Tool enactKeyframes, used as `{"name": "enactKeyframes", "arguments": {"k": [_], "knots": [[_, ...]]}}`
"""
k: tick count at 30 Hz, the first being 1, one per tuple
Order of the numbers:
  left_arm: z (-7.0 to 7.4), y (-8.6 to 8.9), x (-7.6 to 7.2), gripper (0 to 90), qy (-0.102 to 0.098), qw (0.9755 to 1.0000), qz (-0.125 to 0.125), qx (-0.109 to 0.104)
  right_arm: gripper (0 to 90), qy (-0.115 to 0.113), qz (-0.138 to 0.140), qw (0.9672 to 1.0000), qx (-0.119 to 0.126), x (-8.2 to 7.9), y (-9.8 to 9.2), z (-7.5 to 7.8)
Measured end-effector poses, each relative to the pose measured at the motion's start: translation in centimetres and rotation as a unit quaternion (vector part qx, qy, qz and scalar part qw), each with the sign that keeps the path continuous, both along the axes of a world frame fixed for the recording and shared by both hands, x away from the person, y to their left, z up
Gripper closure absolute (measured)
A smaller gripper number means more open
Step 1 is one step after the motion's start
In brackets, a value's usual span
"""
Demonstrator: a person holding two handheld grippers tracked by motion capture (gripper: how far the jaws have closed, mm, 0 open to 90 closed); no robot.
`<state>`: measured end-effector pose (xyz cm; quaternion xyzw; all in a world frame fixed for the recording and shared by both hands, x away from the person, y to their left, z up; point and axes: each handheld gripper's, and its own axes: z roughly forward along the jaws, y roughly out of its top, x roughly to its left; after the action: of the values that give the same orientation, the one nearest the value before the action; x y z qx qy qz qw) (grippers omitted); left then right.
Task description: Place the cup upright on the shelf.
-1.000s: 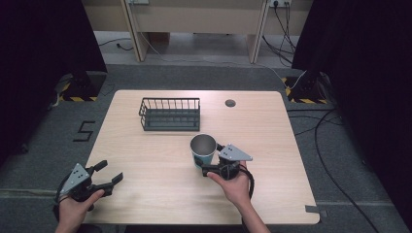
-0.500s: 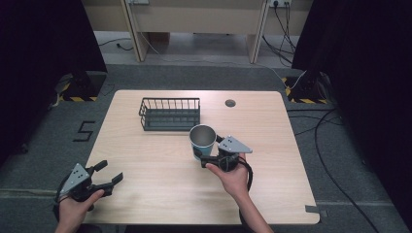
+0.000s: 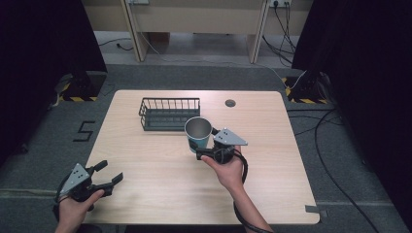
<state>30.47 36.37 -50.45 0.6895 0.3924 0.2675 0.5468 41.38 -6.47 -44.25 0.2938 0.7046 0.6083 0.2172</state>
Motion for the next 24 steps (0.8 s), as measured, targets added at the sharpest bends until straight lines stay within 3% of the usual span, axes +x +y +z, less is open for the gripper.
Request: {"name": "enactKeyframes", "arguments": {"k": [24], "knots": [[0.0, 0.0, 0.0, 16.2, 0.0, 1.0, -0.001, -0.001, 16.3, -0.011, -0.008, 0.9998, 0.014, 3.4, 2.7, 1.7]]}}
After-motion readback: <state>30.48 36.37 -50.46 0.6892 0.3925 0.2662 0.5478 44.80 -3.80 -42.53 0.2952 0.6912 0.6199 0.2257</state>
